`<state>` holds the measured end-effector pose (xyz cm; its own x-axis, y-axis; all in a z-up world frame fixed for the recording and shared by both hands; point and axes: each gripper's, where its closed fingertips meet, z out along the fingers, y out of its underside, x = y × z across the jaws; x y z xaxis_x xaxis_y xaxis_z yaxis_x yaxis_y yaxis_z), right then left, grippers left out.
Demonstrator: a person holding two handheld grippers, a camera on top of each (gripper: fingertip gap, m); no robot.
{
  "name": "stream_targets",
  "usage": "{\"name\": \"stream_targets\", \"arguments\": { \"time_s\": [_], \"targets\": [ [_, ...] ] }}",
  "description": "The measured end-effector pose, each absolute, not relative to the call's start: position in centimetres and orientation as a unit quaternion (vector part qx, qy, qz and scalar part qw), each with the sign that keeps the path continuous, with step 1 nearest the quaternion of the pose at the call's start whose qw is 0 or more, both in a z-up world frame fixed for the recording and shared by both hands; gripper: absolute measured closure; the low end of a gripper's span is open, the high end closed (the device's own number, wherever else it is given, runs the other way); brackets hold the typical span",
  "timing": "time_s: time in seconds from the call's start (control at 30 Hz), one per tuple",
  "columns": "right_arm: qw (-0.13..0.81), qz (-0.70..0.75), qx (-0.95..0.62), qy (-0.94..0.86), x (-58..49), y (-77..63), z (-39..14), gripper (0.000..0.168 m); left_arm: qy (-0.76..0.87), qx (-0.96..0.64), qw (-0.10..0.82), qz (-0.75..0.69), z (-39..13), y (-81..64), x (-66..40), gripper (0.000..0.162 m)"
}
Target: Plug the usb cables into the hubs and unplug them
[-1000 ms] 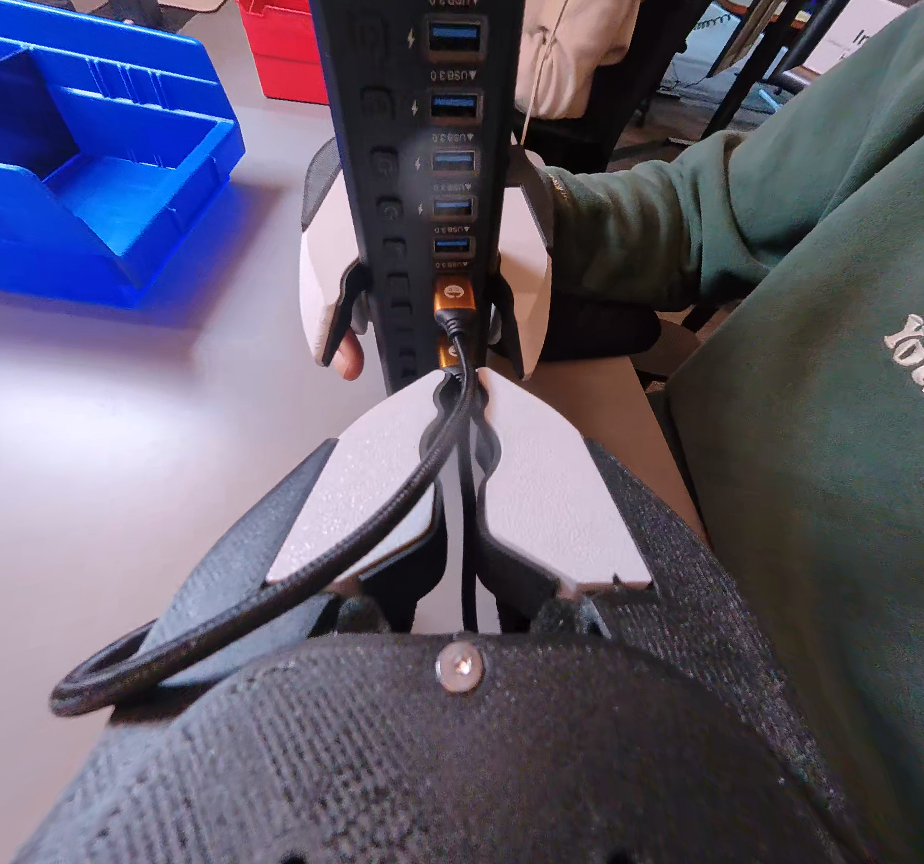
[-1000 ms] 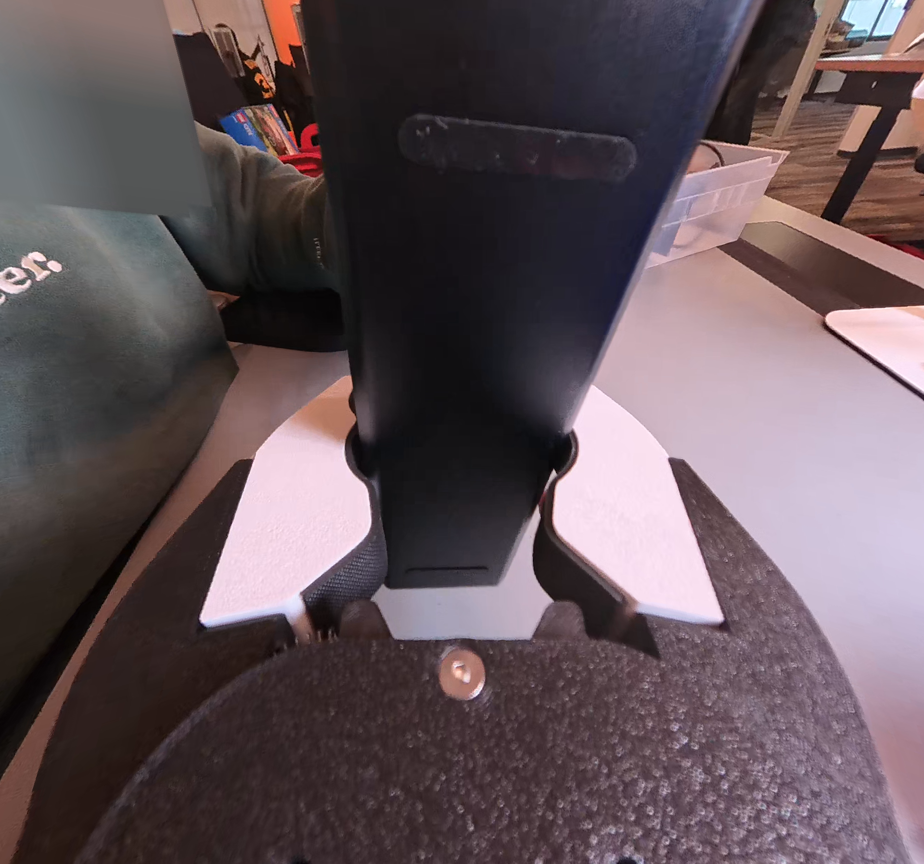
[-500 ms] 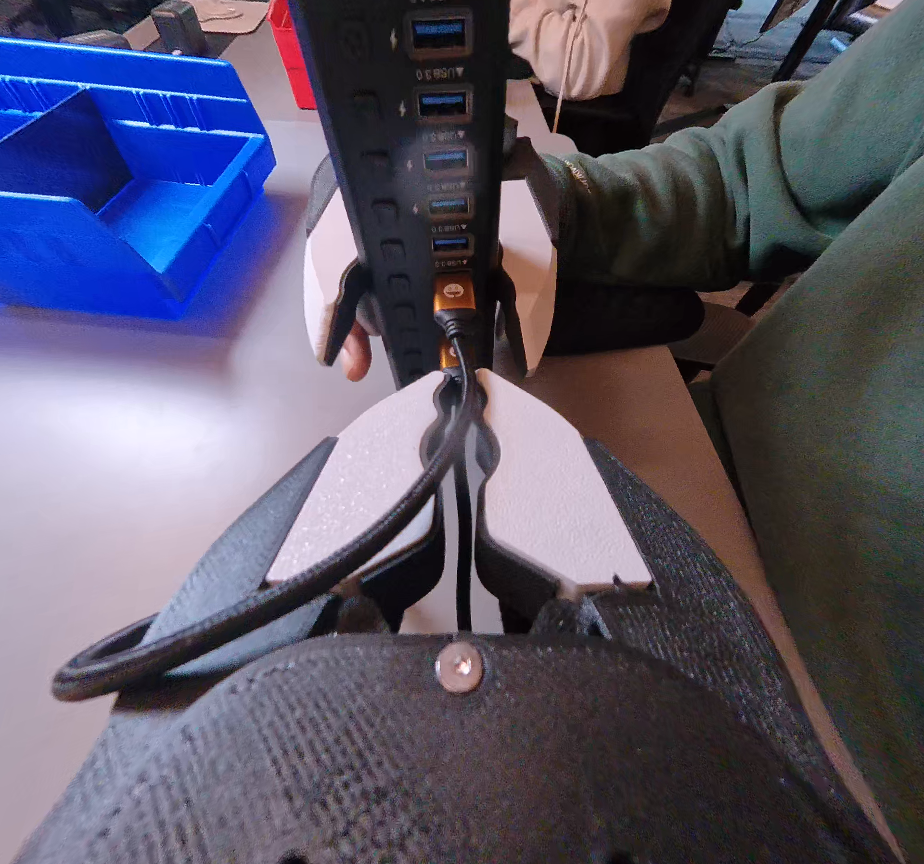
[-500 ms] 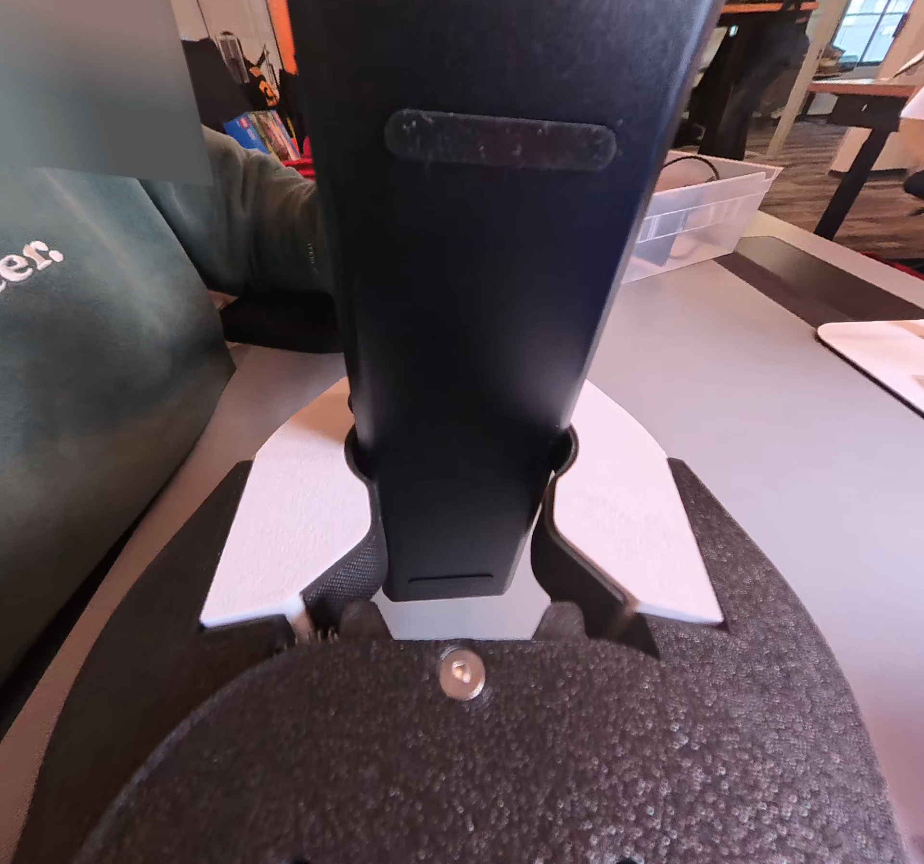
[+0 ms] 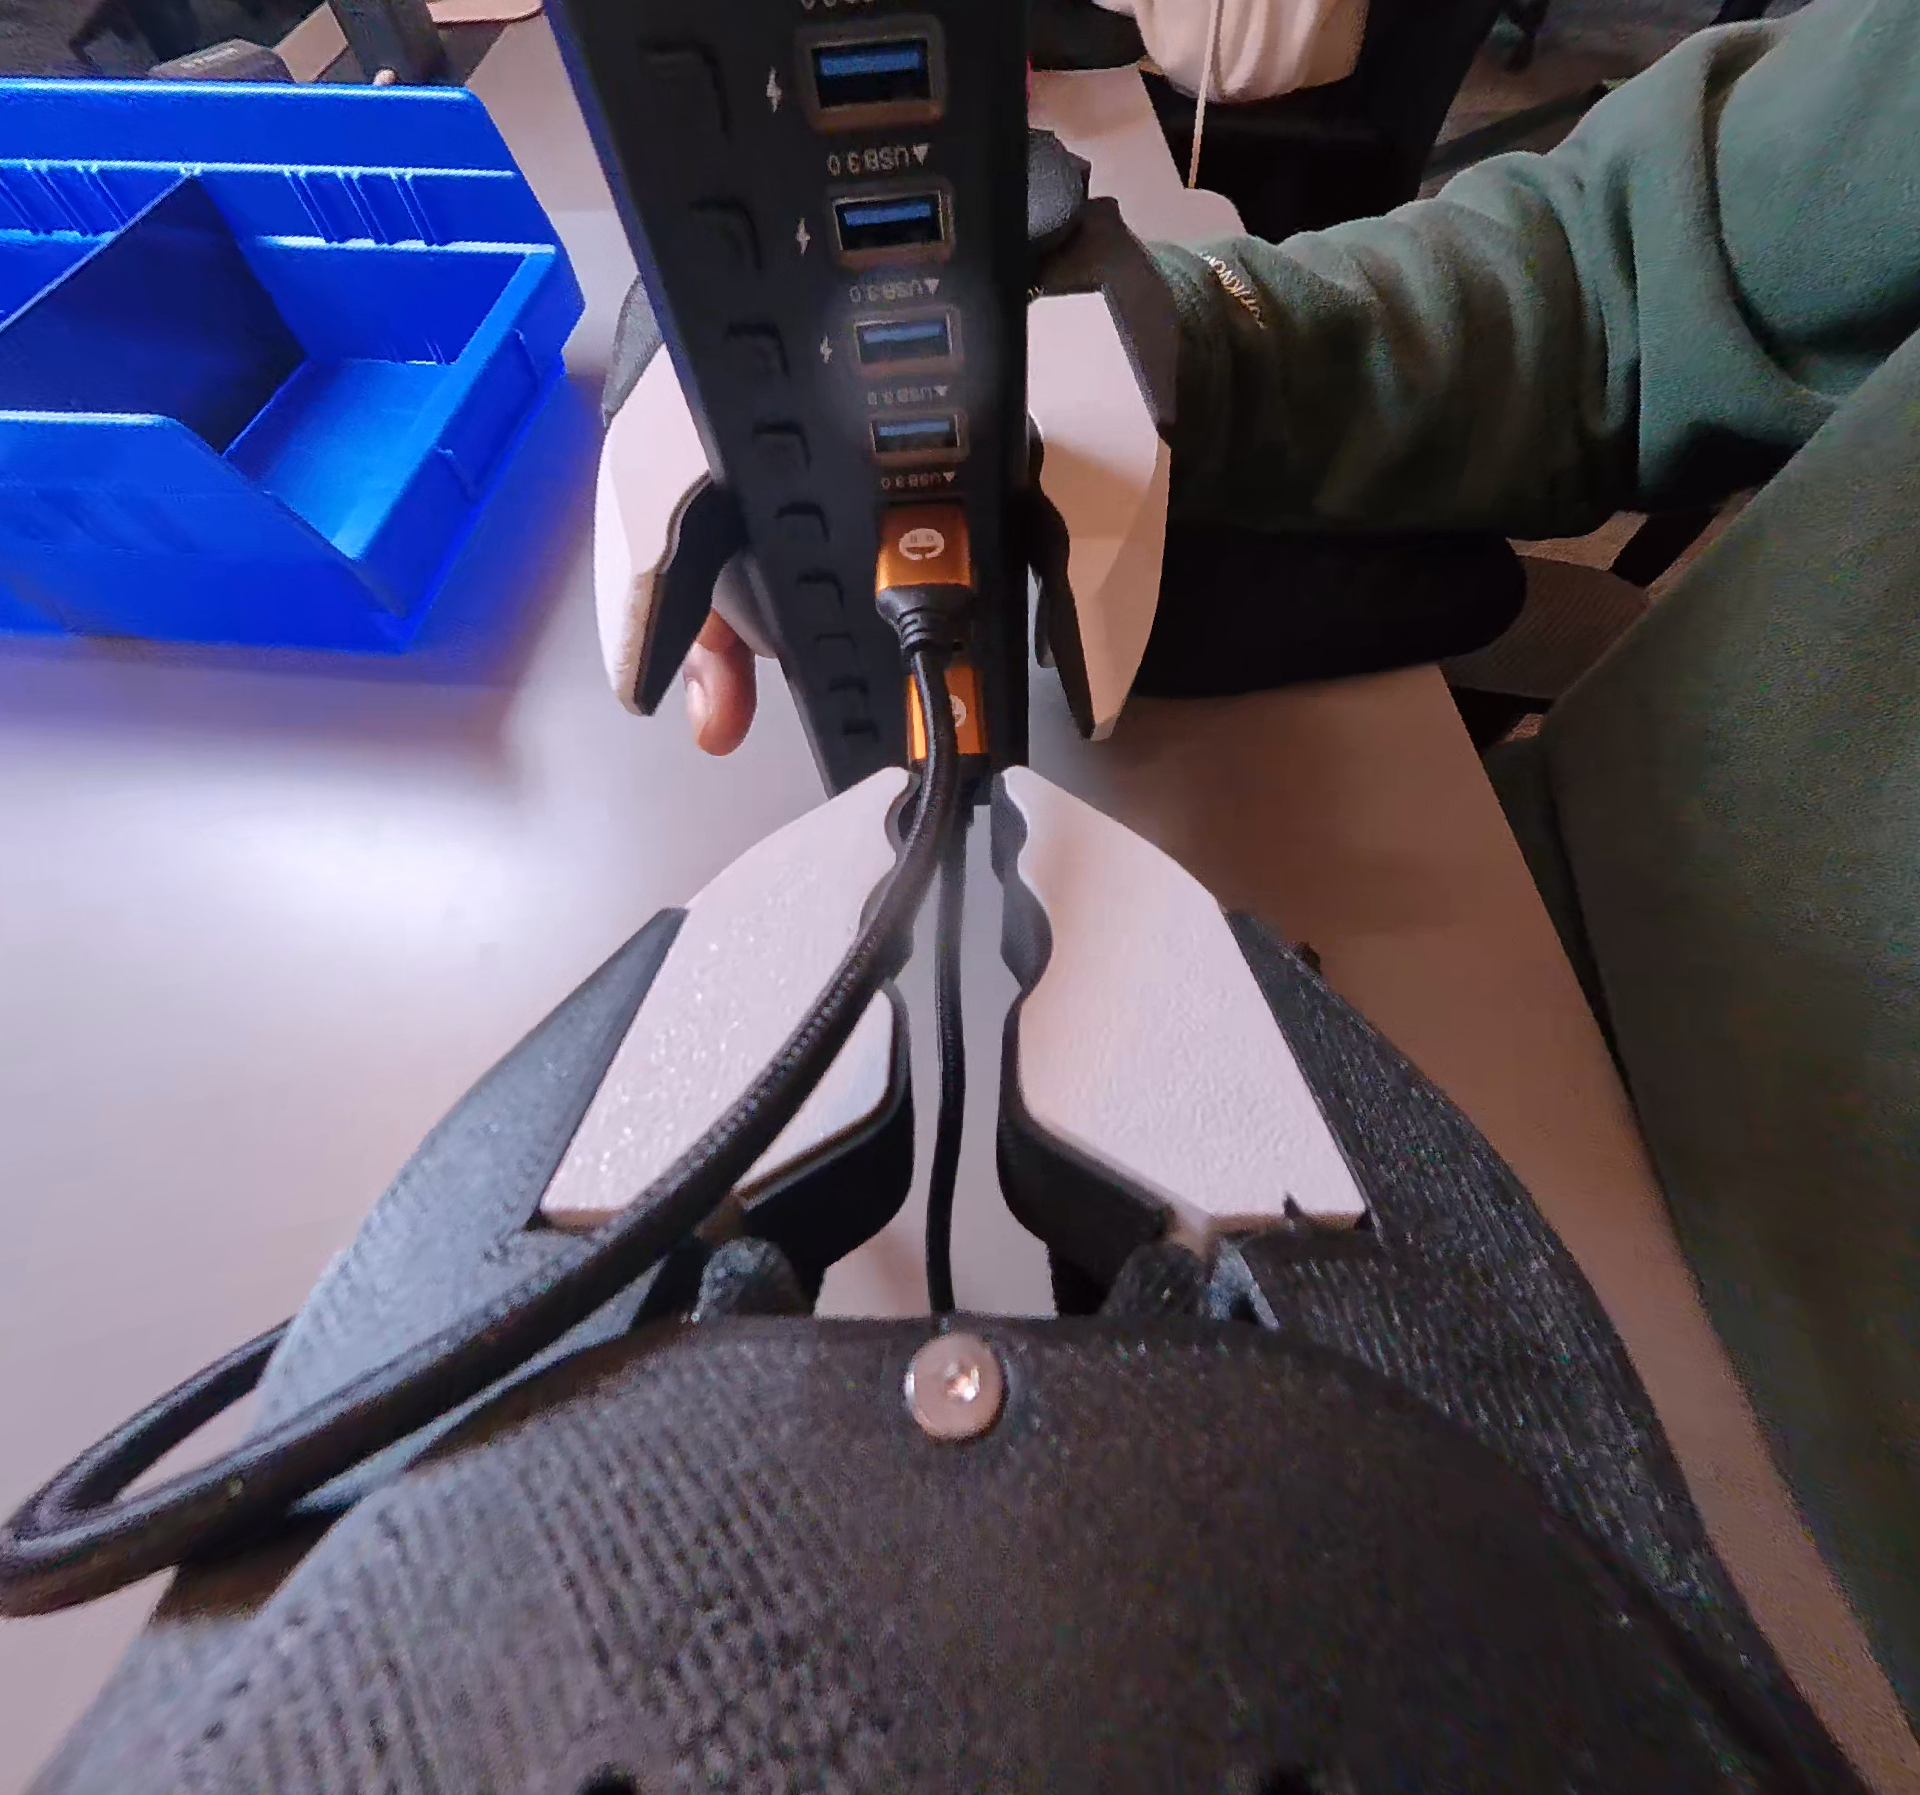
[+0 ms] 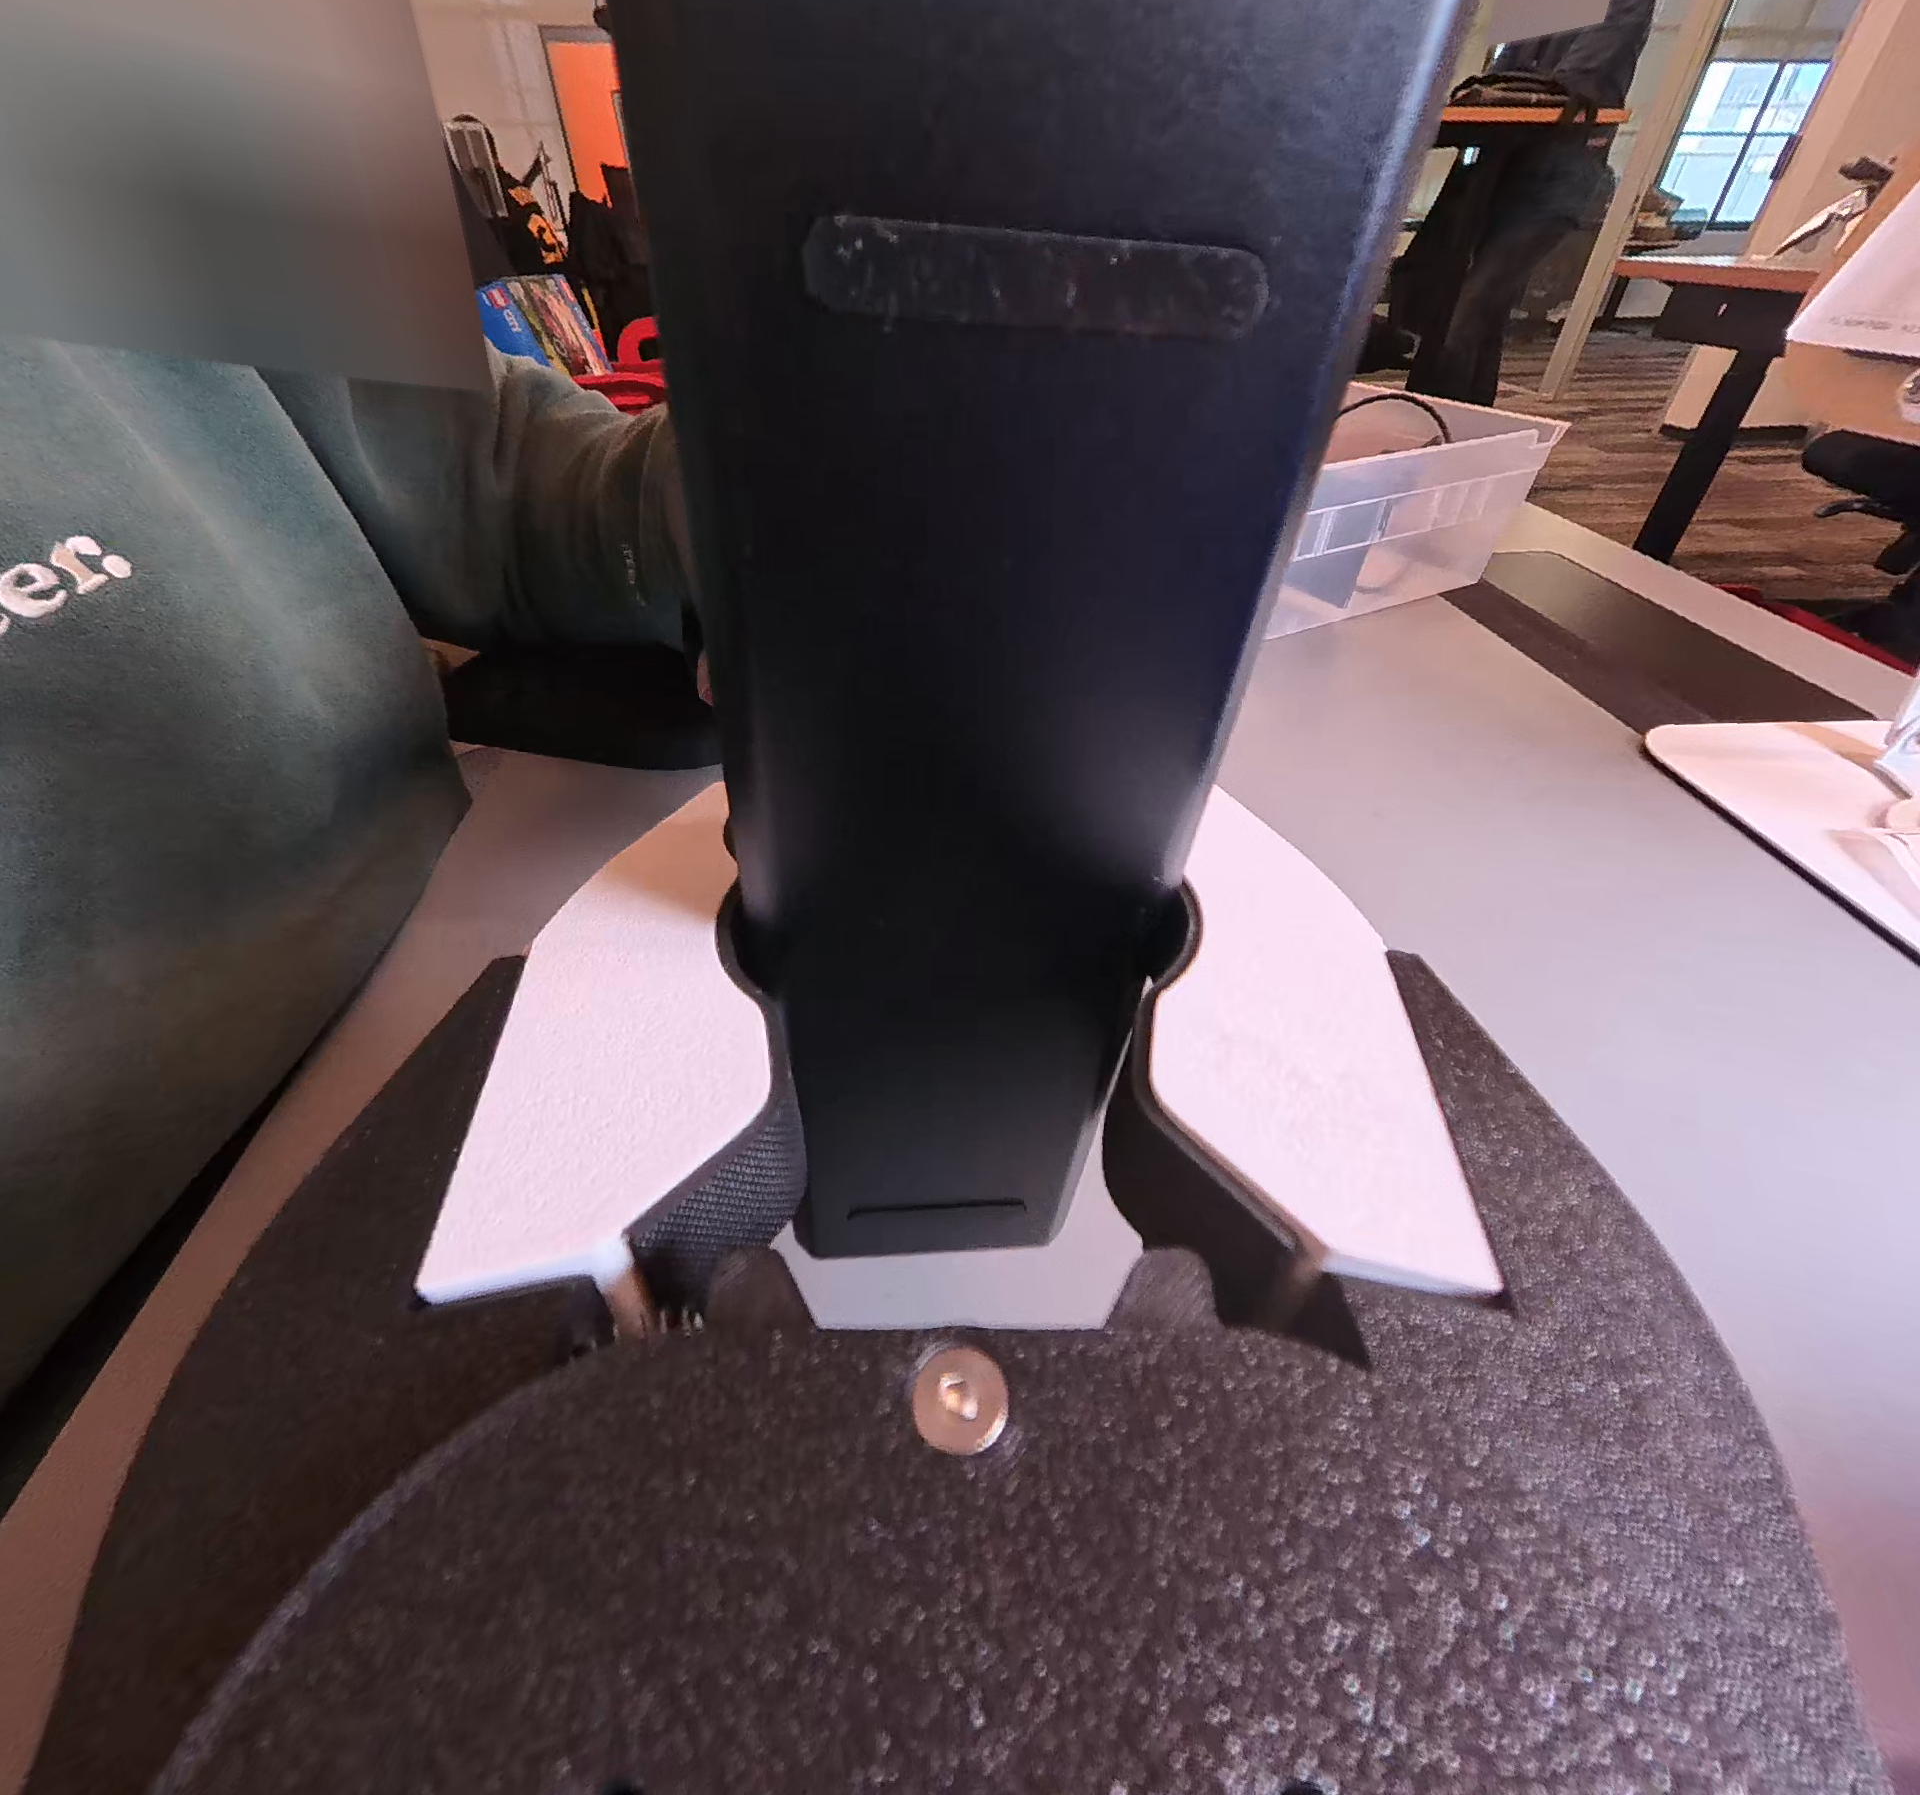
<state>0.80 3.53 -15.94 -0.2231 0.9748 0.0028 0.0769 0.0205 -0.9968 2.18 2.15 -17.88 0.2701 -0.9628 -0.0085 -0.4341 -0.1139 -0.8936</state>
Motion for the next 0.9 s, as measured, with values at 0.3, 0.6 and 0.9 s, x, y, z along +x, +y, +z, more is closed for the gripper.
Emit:
{"name": "stream_targets", "arguments": {
  "time_s": [0.3,0.6,0.9],
  "targets": [
    [0.421,0.506,-0.456,-0.598,0.4,3.0,-16.8,0.096,0.521,-0.693,0.396,-0.302,-18.5,2.3,1.9,0.155],
    [0.429,0.533,-0.445,-0.578,0.4,2.9,-15.8,0.096,0.51,-0.685,0.415,-0.313,-18.7,2.5,2.5,0.155],
    [0.443,0.514,-0.473,-0.562,0.8,3.9,-14.7,0.095,0.481,-0.673,0.435,-0.357,-16.8,2.8,2.2,0.155]
  ]
}}
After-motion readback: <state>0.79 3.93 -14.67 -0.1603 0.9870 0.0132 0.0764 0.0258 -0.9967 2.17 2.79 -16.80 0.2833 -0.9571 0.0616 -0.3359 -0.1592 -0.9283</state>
